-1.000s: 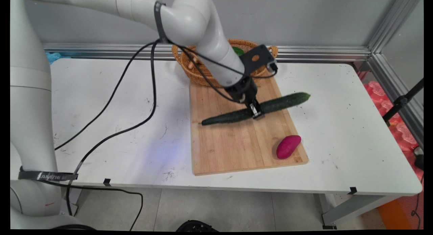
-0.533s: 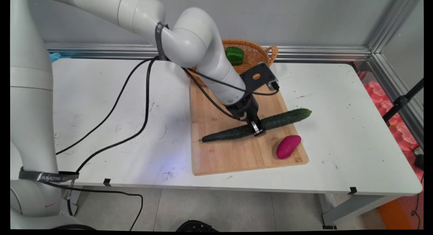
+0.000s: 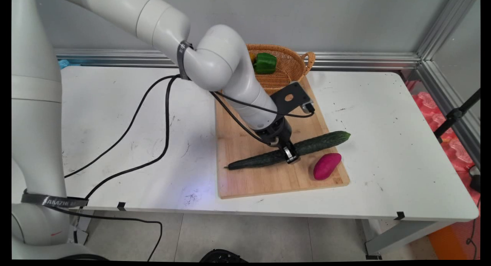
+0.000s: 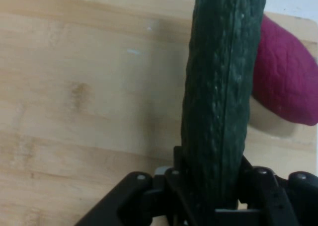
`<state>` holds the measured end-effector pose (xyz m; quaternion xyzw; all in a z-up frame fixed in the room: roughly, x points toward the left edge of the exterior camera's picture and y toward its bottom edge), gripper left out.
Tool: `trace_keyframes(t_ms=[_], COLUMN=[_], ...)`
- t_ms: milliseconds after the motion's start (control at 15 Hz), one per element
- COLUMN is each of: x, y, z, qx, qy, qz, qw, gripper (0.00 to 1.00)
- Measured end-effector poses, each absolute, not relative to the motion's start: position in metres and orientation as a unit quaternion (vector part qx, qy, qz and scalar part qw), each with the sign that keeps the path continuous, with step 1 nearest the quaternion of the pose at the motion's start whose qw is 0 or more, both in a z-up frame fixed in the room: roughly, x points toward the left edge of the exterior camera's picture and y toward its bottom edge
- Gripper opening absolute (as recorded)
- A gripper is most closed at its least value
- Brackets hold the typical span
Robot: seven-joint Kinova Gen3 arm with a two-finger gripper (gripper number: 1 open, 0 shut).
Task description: Place the picked object on the cutting board
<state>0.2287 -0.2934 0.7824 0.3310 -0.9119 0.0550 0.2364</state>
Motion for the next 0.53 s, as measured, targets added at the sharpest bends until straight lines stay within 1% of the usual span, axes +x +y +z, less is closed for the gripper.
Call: trace_keyframes(t_ms=[133,200,533], x=[0.229,0.23,0.231], y=[-0.293,-0.293,-0.292], z=[0.777,0.775,0.767], qx=[0.335,0.336,0.339], qy=[-0.911,-0.91,-0.908], qz=[0.055,0.055,0.055], qw=[0.236,0.236,0.239], gripper=[0.0,1.0,1.0])
